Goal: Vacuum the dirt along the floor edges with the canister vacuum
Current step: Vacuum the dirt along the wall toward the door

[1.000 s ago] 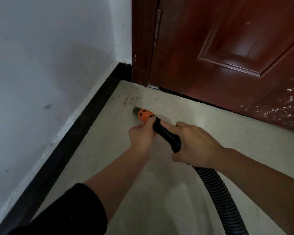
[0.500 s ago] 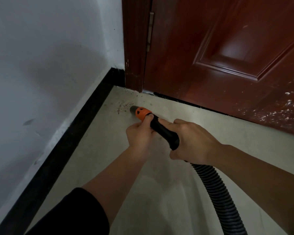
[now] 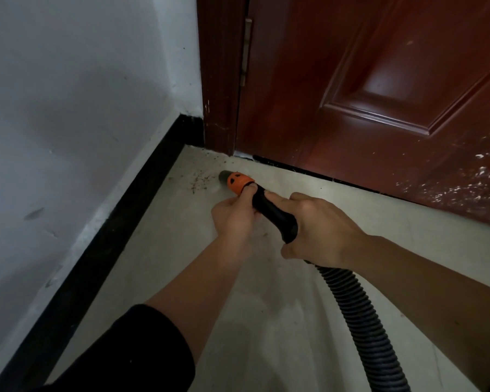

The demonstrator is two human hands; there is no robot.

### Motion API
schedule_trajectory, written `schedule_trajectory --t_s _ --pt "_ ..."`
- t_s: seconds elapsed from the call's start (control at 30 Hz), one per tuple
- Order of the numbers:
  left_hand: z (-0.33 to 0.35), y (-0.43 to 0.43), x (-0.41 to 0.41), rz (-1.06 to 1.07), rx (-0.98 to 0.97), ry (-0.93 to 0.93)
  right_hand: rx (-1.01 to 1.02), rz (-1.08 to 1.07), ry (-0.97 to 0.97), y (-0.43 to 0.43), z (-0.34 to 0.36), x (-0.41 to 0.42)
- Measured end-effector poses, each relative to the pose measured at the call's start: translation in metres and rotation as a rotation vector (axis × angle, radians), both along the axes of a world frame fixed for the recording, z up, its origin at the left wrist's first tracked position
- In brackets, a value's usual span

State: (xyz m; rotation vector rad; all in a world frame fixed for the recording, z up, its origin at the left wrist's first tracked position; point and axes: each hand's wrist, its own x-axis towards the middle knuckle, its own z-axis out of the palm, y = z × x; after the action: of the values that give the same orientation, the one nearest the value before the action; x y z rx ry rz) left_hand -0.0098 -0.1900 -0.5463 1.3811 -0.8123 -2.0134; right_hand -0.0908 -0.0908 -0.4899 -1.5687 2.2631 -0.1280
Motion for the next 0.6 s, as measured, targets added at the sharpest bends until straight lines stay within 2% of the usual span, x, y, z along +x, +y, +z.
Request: schedule_trajectory --t_s 0.6 --pt "-0.005 -0.042 -0.021 -0.006 0.000 -0.019 -0.020 -0.022 0.041 -0.040 -0.004 -0.010"
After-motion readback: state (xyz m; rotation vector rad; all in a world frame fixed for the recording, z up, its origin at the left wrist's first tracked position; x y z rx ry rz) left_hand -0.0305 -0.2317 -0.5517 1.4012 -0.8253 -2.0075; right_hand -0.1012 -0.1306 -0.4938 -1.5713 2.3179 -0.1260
